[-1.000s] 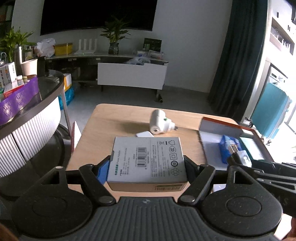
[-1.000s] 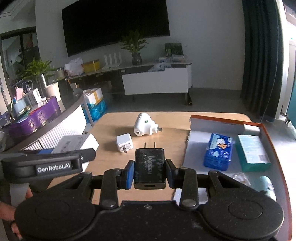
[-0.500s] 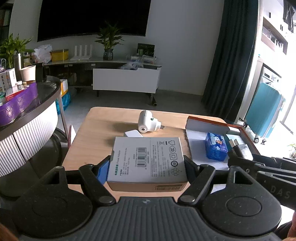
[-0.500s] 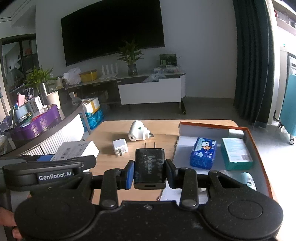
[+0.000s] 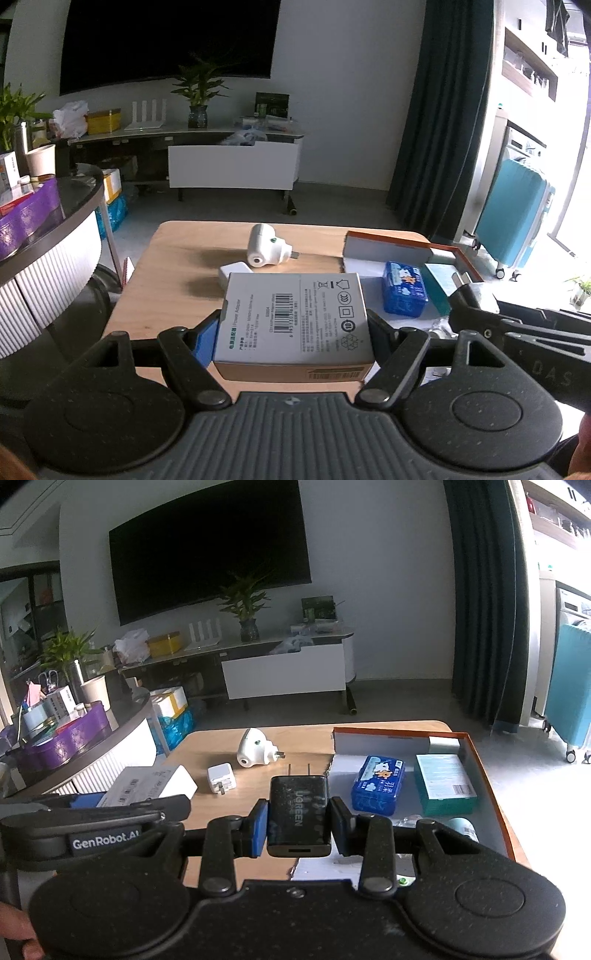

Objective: Organize rigid objects
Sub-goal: 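Carry the white box and black charger over the tray, then lower the white box and black charger into the tray and open both tools, then withdraw both tools from the tray toward the remaining items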

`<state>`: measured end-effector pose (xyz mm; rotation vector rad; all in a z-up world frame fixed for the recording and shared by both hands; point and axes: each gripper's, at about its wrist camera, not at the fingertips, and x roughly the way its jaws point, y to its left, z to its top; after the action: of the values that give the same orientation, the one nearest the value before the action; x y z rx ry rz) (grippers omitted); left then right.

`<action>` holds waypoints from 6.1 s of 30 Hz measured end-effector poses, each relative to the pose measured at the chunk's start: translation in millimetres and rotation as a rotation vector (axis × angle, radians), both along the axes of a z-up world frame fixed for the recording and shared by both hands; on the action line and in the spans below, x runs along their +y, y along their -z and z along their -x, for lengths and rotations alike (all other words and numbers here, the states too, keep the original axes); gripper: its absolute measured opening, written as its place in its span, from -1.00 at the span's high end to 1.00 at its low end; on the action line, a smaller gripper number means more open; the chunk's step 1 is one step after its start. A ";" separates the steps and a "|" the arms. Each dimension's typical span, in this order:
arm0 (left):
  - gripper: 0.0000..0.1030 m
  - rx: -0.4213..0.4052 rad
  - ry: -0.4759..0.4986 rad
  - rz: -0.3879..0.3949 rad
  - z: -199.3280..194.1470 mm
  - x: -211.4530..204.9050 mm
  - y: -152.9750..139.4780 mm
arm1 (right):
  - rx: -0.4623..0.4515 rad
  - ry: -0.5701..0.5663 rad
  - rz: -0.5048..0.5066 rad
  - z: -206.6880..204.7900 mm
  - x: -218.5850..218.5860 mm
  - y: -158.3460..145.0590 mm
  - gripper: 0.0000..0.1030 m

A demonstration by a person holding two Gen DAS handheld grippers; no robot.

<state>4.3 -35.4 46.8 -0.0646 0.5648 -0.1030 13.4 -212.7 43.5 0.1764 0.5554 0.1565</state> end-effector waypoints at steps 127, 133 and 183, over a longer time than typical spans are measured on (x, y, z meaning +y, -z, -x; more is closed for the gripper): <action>-0.53 0.177 0.275 -0.014 -129.4 -137.2 34.1 | 0.078 0.253 -0.028 -134.5 -134.2 33.7 0.00; -0.53 0.191 0.322 0.014 -126.7 -144.8 35.0 | 0.051 0.296 -0.019 -110.5 -143.6 23.2 -0.05; -0.81 0.190 0.039 0.013 -93.3 -5.8 12.0 | 0.067 0.044 -0.007 -107.9 -15.5 5.0 -0.54</action>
<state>97.6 -41.2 34.8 -0.0760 0.7553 -0.1398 121.3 -228.2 38.6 0.2011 0.6177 0.1097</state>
